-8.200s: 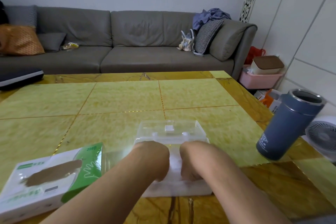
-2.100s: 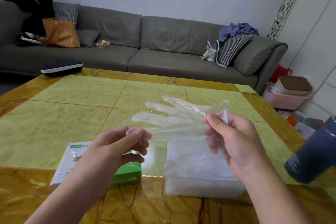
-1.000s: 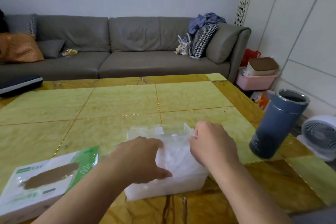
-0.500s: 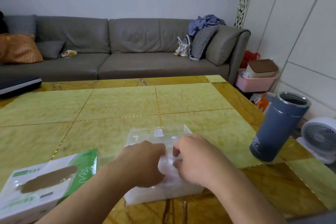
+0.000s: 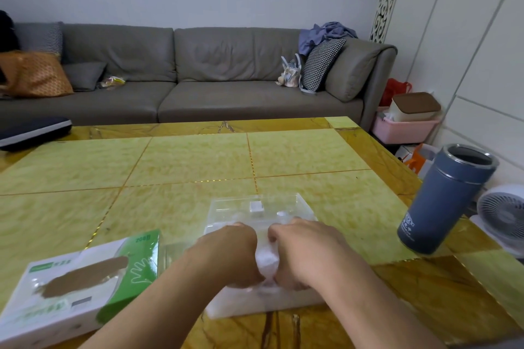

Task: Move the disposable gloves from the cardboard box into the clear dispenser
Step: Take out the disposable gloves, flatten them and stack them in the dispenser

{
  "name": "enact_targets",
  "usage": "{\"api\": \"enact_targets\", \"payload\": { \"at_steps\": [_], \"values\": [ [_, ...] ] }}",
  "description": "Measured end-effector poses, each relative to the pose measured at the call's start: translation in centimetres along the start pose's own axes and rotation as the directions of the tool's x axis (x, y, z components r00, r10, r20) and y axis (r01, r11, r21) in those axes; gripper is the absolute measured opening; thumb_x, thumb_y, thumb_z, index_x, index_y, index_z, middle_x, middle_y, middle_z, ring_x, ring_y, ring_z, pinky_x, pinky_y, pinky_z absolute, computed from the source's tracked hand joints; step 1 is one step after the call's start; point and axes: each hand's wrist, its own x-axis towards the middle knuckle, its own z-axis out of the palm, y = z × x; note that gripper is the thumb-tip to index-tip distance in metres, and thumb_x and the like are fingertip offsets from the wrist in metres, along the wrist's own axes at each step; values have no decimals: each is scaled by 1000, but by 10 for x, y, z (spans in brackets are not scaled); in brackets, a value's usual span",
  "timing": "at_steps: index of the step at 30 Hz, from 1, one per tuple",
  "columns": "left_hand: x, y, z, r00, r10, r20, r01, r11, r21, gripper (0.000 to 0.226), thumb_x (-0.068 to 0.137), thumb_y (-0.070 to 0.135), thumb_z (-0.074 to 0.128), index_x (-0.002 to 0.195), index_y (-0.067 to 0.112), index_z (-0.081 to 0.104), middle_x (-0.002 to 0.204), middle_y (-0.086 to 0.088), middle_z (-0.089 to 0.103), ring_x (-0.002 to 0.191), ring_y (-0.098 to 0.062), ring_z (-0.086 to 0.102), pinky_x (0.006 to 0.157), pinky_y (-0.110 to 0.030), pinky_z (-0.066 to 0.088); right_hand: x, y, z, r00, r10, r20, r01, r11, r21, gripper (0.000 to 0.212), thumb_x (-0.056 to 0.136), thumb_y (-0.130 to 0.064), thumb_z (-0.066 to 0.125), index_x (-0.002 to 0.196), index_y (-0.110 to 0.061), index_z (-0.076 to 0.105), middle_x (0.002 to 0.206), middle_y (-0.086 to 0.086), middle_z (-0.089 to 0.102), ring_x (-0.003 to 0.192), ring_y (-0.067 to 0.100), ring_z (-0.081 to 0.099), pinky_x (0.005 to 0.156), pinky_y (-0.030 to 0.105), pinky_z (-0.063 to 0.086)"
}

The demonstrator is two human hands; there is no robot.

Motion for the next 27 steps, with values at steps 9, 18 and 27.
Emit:
{"api": "enact_targets", "payload": {
  "at_steps": [9,18,27],
  "values": [
    [-47,5,-15,948,133,-290,-127,991,37,33,98,50,59,125,31,54,122,8,54,114,-15,54,84,-27,45,7,-4,-6,993,-6,121,6,1000,-4,50,88,-27,69,137,-31,57,131,-1,58,102,21,59,80,36,43],
    [-18,-1,-5,999,10,-47,-4,993,120,40,90,50,74,95,20,49,81,6,49,77,-16,52,61,-26,39,3,-4,-5,995,15,95,-15,1000,2,62,85,-34,78,142,-36,53,130,0,53,93,23,52,86,37,48],
    [4,4,4,999,-7,49,3,996,87,26,93,30,74,88,17,51,79,5,51,77,-18,53,56,-24,37,4,0,4,993,92,74,-96,994,59,40,86,-28,83,67,-18,49,86,4,44,60,16,43,55,28,36]
  ]
}}
